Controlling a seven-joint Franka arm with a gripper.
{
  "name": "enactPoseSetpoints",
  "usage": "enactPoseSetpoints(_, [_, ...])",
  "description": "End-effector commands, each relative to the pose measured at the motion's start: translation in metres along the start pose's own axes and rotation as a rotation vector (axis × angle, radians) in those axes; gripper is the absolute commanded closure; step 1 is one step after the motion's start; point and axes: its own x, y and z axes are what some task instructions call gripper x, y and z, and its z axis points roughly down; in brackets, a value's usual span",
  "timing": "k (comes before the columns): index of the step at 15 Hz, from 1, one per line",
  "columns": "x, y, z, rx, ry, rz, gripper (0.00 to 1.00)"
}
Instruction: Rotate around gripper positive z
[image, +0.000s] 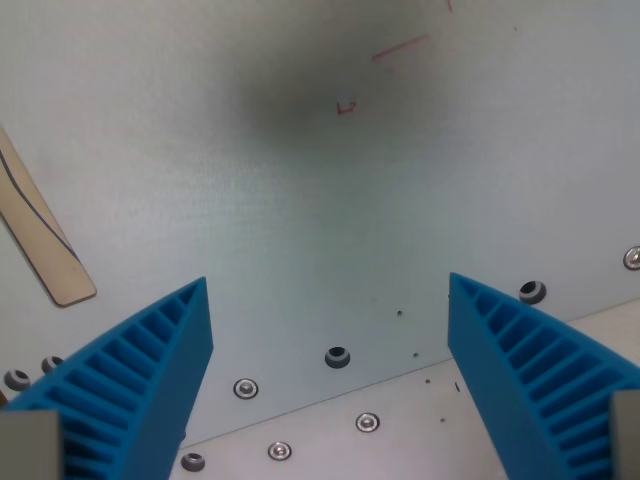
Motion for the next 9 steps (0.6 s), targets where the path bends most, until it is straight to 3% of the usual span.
enactPoseSetpoints(1, [0.0,0.0,-0.0016,0.001,0.003,0.133,0.0])
enactPoseSetpoints(9, [0.0,0.0,-0.0016,0.002,0.003,0.226,0.0])
